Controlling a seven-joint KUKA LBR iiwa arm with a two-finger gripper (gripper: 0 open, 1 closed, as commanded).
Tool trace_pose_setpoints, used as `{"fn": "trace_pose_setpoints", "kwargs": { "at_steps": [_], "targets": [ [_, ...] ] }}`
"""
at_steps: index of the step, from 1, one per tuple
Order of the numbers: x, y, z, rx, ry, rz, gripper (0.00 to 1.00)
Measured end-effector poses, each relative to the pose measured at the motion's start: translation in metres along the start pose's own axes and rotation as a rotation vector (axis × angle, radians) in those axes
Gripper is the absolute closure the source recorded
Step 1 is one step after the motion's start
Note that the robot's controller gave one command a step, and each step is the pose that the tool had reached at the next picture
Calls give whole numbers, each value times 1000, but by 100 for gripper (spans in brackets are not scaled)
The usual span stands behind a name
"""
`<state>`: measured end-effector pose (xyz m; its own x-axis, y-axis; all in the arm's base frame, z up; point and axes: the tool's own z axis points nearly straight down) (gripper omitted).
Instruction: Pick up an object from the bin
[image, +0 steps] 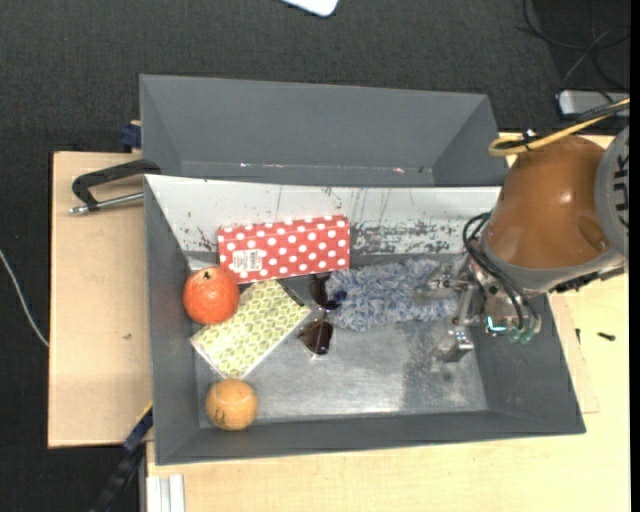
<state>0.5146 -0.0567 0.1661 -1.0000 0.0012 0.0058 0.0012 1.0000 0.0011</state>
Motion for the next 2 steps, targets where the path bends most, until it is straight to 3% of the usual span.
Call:
{"fn": "trace_pose_setpoints", "kwargs": {
  "at_steps": [1, 2],
  "targets": [
    [-1, 0, -4, 1, -7, -1, 0],
    [-58, 13, 55, 0, -20, 51, 0]
  ]
}}
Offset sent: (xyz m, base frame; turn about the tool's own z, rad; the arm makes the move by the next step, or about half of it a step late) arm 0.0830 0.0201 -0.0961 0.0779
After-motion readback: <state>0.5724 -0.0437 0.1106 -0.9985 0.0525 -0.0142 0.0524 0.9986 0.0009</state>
